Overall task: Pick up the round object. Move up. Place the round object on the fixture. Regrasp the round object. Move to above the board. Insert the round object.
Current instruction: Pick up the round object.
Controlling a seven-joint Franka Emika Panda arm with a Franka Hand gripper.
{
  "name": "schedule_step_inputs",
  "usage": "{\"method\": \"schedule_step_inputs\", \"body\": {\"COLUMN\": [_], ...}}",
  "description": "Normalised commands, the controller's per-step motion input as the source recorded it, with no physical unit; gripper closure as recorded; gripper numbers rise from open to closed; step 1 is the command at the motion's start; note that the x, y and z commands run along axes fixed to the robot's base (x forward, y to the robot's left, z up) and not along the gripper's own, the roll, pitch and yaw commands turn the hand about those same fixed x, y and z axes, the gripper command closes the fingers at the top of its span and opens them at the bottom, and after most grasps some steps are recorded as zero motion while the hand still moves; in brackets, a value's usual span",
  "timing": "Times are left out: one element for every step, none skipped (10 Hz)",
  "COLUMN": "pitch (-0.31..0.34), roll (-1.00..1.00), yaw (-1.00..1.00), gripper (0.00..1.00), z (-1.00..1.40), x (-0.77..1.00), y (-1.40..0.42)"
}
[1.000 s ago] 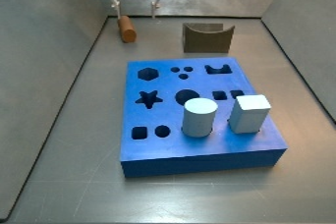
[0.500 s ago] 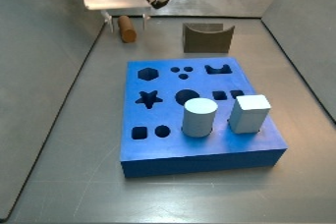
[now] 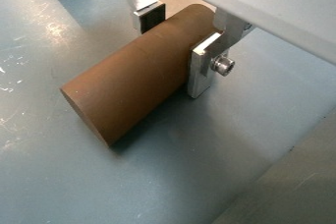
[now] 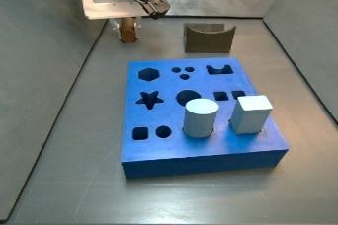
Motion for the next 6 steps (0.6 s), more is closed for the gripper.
{"method": "schedule_step_inputs", "body": {"pitch": [0.000, 0.000, 0.000, 0.000, 0.000, 0.000], "roll": [0.00, 0.00, 0.00, 0.00, 0.00, 0.00], "yaw": [0.00, 0.00, 0.00, 0.00, 0.00, 0.00], "gripper": [1.00, 1.00, 1.00, 1.00, 1.00, 1.00], "z": [0.00, 0.00, 0.00, 0.00, 0.00, 0.00], "x": [0.00, 0.00, 0.00, 0.00, 0.00, 0.00], "y": [0.00, 0.00, 0.00, 0.00, 0.00, 0.00]}}
